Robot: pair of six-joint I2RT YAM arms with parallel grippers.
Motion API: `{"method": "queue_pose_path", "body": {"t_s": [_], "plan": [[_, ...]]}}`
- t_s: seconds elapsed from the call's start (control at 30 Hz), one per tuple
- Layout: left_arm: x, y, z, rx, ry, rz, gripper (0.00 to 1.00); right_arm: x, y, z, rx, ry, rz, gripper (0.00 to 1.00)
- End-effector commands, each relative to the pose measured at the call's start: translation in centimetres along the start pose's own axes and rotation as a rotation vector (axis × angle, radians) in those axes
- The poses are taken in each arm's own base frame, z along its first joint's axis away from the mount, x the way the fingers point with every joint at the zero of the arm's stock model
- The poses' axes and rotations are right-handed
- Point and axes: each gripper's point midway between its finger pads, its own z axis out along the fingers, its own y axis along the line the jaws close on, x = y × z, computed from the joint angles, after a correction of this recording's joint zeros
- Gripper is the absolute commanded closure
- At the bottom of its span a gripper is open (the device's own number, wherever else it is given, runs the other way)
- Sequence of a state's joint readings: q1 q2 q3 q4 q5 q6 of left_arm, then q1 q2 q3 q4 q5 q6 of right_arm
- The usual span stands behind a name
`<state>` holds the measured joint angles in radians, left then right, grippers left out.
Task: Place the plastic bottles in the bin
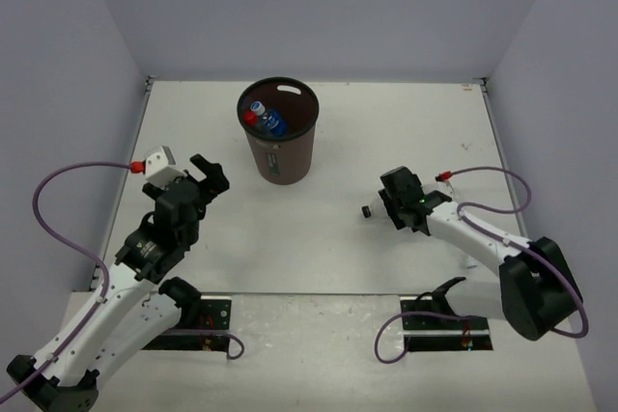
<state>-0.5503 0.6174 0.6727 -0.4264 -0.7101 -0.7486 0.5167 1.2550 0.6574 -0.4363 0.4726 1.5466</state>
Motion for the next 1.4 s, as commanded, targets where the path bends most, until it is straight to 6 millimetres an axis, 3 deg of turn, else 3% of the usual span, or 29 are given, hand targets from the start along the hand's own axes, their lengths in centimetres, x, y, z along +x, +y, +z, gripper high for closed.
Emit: {"method": "queue_pose_path", "body": {"t_s": [0.0,0.03,0.1,0.2,0.33,0.43,0.6,0.67,0.73,0.8,0.87,0.93,1.03,1.17,1.27,1.37], "plan": [[-0.5,-0.2,0.1,0.004,-0.028,-0.031,0.00,-7.1,11.6,-8.1,-0.477,-0.262,-0.277,0.57],[-0.5,-0.2,0.1,0.004,-0.026,-0.030,0.00,-7.6,13.5,-9.9,-0.564,-0.267,-0.271,0.58],[-0.4,-0.3,0.3,0.005,-0.022,-0.027,0.00,-8.9,17.7,-15.1,-0.736,-0.333,-0.434,0.59],[-0.3,-0.4,0.3,0.007,-0.017,-0.024,0.00,-8.9,22.0,-20.4,-0.924,-0.401,-0.607,0.59],[-0.2,-0.4,0.3,0.006,-0.015,-0.022,0.00,-6.4,26.7,-26.2,-1.152,-0.466,-0.804,0.59],[-0.2,-0.5,0.3,0.008,-0.012,-0.021,0.00,-4.3,30.6,-28.6,-1.262,-0.480,-0.898,0.57],[-0.3,-0.6,0.1,0.015,-0.009,-0.024,0.00,-1.1,35.7,-27.1,-1.248,-0.415,-0.969,0.55],[-0.4,-0.5,0.1,0.014,-0.011,-0.025,0.00,0.7,36.4,-23.7,-1.150,-0.375,-1.004,0.55],[-0.5,-0.5,0.1,0.015,-0.013,-0.026,0.00,1.5,37.4,-23.3,-1.117,-0.354,-1.024,0.54],[-0.5,-0.6,0.0,0.017,-0.012,-0.026,0.00,3.0,37.1,-20.9,-1.050,-0.307,-1.058,0.53],[-0.5,-0.7,0.0,0.020,-0.010,-0.028,0.00,4.2,36.3,-19.5,-1.036,-0.263,-1.063,0.42],[-0.4,-0.7,0.1,0.019,-0.009,-0.028,0.00,4.8,35.9,-20.0,-1.075,-0.236,-1.056,0.22],[-0.2,-0.7,0.3,0.014,-0.003,-0.021,0.00,4.8,35.0,-19.8,-1.060,-0.211,-1.045,0.02],[0.2,-1.0,0.5,0.023,0.013,-0.005,0.00,3.9,34.3,-20.3,-1.039,-0.212,-1.037,0.01],[0.6,-1.0,0.8,0.017,0.022,0.006,0.00,2.7,32.2,-20.6,-0.992,-0.203,-1.023,0.01],[0.8,-1.3,1.0,0.026,0.026,0.000,0.00,-0.1,29.0,-19.8,-0.902,-0.250,-0.979,0.01]]}}
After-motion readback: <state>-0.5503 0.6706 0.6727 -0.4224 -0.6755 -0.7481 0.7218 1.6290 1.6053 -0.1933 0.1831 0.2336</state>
